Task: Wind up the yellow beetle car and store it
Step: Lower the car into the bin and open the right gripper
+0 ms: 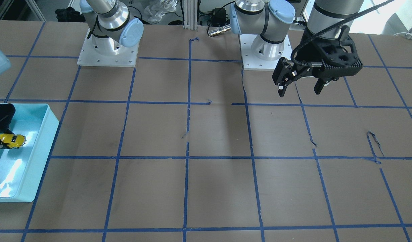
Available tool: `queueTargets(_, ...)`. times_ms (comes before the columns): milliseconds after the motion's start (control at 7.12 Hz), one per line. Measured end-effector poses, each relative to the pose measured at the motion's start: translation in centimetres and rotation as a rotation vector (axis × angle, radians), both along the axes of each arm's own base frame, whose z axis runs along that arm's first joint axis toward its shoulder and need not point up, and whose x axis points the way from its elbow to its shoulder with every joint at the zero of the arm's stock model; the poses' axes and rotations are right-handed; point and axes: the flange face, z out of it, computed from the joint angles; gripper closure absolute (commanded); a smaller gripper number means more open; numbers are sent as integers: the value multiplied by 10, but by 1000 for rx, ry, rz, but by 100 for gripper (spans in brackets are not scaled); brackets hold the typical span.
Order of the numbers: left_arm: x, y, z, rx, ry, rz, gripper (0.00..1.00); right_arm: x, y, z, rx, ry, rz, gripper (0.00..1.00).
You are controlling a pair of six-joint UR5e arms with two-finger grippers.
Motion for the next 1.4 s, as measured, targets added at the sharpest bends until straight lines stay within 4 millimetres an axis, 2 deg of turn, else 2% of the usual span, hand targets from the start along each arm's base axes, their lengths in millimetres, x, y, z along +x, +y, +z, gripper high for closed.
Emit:
queueTargets(982, 0, 1, 0, 0, 0, -1, 0, -1, 2, -5, 1, 4, 10, 90)
queueTargets(1263, 0, 1, 0, 0, 0, -1, 0, 0, 2, -10, 10, -4, 14, 80)
queueTargets(1404, 0, 1, 0, 0, 0, -1, 0, 0, 2, -12, 12, -7, 15, 46)
